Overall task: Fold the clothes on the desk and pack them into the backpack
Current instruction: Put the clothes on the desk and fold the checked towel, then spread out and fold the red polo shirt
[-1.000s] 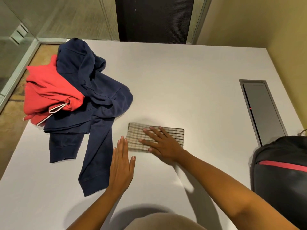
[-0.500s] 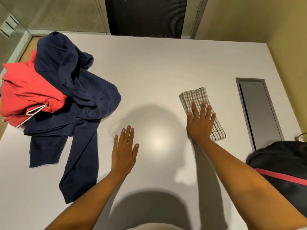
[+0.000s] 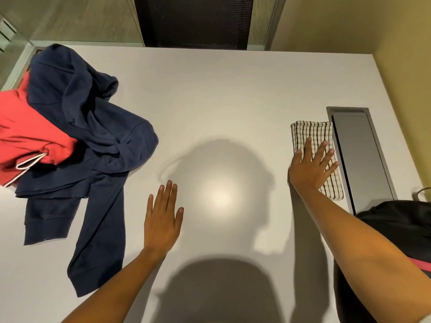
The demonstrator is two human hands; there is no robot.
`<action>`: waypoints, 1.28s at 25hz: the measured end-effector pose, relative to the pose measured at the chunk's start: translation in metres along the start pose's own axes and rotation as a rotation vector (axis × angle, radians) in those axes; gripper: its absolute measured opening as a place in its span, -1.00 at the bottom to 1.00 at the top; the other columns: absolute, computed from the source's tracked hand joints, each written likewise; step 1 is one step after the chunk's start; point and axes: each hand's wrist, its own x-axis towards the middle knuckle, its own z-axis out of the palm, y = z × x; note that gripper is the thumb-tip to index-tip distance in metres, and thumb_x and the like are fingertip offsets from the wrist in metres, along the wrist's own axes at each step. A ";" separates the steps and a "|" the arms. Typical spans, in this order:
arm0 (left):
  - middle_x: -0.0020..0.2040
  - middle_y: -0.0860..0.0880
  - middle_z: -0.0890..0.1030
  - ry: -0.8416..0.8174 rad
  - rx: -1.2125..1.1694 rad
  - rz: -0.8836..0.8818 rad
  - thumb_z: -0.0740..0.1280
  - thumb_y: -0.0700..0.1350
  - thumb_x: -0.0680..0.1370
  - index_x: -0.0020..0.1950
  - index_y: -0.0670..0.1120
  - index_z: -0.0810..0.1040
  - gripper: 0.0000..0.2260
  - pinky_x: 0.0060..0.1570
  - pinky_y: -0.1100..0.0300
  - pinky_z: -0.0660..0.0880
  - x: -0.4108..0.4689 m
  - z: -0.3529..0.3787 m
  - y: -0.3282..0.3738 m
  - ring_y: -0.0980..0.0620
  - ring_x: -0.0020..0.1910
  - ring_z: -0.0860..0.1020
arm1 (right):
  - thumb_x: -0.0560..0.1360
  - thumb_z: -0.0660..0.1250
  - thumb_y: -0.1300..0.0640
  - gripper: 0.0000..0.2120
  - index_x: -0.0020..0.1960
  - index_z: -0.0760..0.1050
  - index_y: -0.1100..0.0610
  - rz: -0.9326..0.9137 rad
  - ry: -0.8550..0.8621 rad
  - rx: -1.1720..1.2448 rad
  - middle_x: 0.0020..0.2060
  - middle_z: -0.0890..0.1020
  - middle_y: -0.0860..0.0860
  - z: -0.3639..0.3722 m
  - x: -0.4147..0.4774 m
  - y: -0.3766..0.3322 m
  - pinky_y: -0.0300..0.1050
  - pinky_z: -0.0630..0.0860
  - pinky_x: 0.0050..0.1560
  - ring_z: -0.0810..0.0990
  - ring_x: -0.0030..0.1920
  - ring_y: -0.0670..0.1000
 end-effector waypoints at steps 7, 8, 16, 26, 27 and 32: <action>0.58 -0.02 0.08 0.030 -0.151 -0.020 -0.20 0.14 0.64 0.58 -0.10 0.09 -0.43 0.53 -0.04 -0.03 -0.003 -0.001 0.006 -0.02 0.57 0.01 | 0.61 0.14 0.11 -0.56 0.43 0.30 0.28 -0.277 0.185 0.217 0.53 0.12 0.25 -0.013 -0.055 -0.014 0.18 0.09 0.50 0.11 0.51 0.24; 0.58 -0.02 0.10 0.050 -0.171 -0.015 -0.18 0.12 0.65 0.57 -0.10 0.11 -0.45 0.53 -0.03 -0.03 -0.007 -0.003 0.007 -0.01 0.57 0.02 | 0.61 0.17 0.15 -0.59 0.41 0.31 0.27 -0.348 0.186 0.258 0.53 0.15 0.22 -0.012 -0.074 -0.019 0.12 0.13 0.50 0.14 0.51 0.21; 0.56 -0.04 0.19 0.222 -0.204 -0.060 -0.05 0.00 0.67 0.49 -0.13 0.27 -0.56 0.53 -0.02 -0.06 -0.048 -0.040 -0.030 0.01 0.57 -0.01 | 0.58 0.26 0.22 -0.69 0.31 0.46 0.21 -0.851 0.060 0.328 0.32 0.49 0.09 0.001 -0.205 -0.095 -0.02 0.41 0.29 0.44 0.33 0.09; 0.55 -0.12 0.18 0.121 -0.281 -0.379 0.27 -0.07 0.60 0.51 -0.21 0.25 -0.48 0.46 -0.10 0.19 -0.097 -0.058 -0.152 -0.19 0.53 0.15 | 0.56 0.19 0.21 -0.61 0.37 0.43 0.28 -1.285 -0.038 0.376 0.34 0.49 0.18 0.027 -0.264 -0.254 0.06 0.39 0.37 0.46 0.34 0.18; 0.57 -0.08 0.06 0.042 -0.249 -0.344 0.28 -0.05 0.60 0.54 -0.20 0.17 -0.43 0.48 -0.08 0.16 -0.100 -0.057 -0.165 -0.17 0.55 0.09 | 0.52 0.25 0.27 -0.57 0.38 0.42 0.28 -1.355 -0.028 0.350 0.35 0.47 0.19 0.028 -0.266 -0.278 0.08 0.38 0.37 0.44 0.35 0.20; 0.56 0.05 -0.11 -0.114 -0.139 -0.187 0.19 0.10 0.62 0.56 -0.02 -0.12 -0.34 0.45 0.00 0.01 -0.111 -0.050 -0.199 -0.06 0.56 -0.05 | 0.47 0.42 0.20 -0.44 0.44 0.37 0.22 -1.505 0.074 0.225 0.42 0.38 0.24 0.019 -0.268 -0.396 0.12 0.43 0.30 0.40 0.35 0.29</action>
